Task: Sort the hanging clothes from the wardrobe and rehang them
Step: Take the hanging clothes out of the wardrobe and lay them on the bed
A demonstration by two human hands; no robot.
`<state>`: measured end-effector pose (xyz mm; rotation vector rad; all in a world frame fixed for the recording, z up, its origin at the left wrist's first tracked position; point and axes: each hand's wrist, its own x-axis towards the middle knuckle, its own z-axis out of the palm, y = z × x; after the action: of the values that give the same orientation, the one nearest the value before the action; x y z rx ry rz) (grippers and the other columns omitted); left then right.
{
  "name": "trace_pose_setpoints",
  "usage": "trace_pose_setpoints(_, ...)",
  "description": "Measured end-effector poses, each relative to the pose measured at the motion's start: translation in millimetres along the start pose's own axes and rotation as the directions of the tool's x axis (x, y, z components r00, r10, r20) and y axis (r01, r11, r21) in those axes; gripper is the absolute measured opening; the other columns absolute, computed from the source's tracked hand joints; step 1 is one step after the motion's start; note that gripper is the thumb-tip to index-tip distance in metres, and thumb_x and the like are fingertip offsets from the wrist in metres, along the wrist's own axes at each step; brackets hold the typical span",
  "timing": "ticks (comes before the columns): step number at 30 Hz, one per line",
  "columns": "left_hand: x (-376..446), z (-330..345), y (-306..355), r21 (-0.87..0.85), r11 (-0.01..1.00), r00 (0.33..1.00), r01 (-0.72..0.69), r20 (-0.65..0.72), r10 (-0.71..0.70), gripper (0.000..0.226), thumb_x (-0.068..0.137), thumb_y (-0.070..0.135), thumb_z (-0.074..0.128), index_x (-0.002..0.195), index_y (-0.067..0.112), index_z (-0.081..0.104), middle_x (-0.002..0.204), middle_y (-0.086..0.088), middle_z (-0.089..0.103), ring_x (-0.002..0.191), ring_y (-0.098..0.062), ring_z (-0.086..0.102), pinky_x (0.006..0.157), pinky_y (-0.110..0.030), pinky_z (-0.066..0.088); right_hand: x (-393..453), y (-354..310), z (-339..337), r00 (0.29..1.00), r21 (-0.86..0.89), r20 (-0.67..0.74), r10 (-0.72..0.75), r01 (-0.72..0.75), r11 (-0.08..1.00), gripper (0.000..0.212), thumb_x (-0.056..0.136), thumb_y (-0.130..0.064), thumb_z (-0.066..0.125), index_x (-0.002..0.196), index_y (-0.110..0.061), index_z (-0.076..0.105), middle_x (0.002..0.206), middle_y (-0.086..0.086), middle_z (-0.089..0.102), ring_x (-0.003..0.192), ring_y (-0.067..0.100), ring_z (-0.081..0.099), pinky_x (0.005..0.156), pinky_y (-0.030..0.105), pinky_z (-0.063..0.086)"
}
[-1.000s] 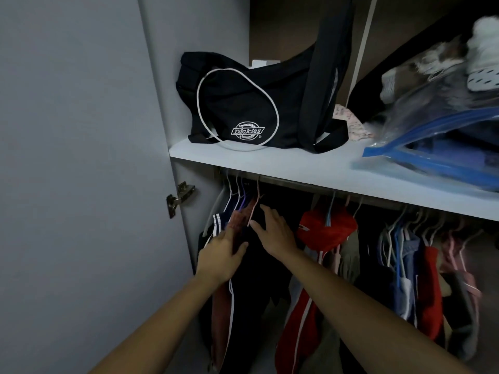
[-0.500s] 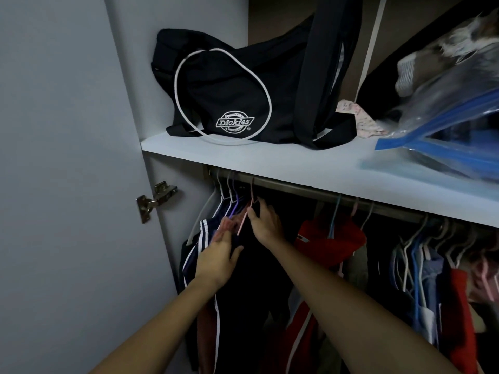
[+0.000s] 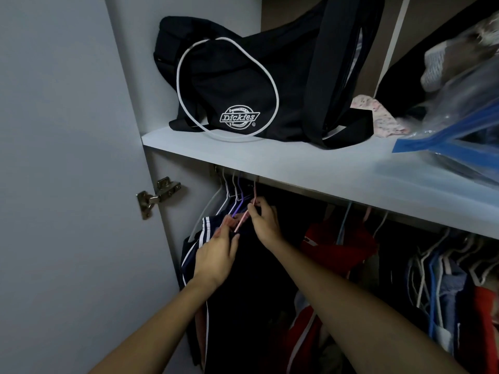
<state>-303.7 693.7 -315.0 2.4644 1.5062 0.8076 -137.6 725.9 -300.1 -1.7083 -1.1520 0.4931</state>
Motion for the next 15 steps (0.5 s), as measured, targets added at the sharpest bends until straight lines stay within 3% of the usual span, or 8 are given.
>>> trace_pose_setpoints(4, -1, -18, -5, 0.026, 0.999, 0.999, -0.028, -0.025, 0.029, 0.031, 0.110, 0.044, 0.040, 0.120, 0.016, 0.047, 0.085, -0.007, 0.069, 0.080, -0.035, 0.068, 0.059, -0.038, 0.034, -9, -13, -1, 0.999, 0.040, -0.020, -0.034, 0.034, 0.999, 0.031, 0.104, -0.034, 0.057, 0.131, -0.018, 0.062, 0.120, 0.014, 0.053, 0.120, 0.035, 0.056, 0.102, 0.035, 0.043)
trace_pose_setpoints(7, 0, -34, -9, 0.054, 0.998, 0.999, -0.033, -0.037, 0.035, 0.031, 0.109, 0.046, 0.040, 0.113, 0.016, 0.047, 0.086, -0.009, 0.070, 0.084, -0.037, 0.067, 0.062, -0.040, 0.036, -14, -26, -4, 0.998, 0.072, -0.024, -0.065, 0.067, 0.995, 0.036, 0.104, -0.032, 0.057, 0.138, -0.019, 0.061, 0.129, 0.018, 0.054, 0.124, 0.034, 0.055, 0.107, 0.035, 0.041)
trace_pose_setpoints(11, -6, -54, -14, 0.076, 0.996, 0.999, -0.037, -0.015, 0.039, 0.033, 0.109, 0.046, 0.041, 0.113, 0.014, 0.049, 0.086, -0.013, 0.068, 0.087, -0.042, 0.066, 0.062, -0.040, 0.036, -26, -38, -7, 0.996, 0.093, -0.007, -0.091, 0.091, 0.992, 0.032, 0.104, -0.027, 0.058, 0.135, -0.018, 0.063, 0.122, 0.010, 0.054, 0.124, 0.031, 0.055, 0.107, 0.031, 0.039)
trace_pose_setpoints(15, -25, -71, -22, 0.064, 0.997, 0.999, -0.034, -0.003, 0.035, 0.027, 0.109, 0.045, 0.043, 0.105, 0.018, 0.045, 0.069, 0.002, 0.050, 0.079, -0.037, 0.065, 0.060, -0.038, 0.034, -47, -49, -7, 0.994, 0.101, 0.012, -0.111, 0.109, 0.989, 0.033, 0.104, -0.024, 0.058, 0.135, -0.016, 0.064, 0.133, 0.013, 0.054, 0.127, 0.028, 0.055, 0.108, 0.024, 0.035)
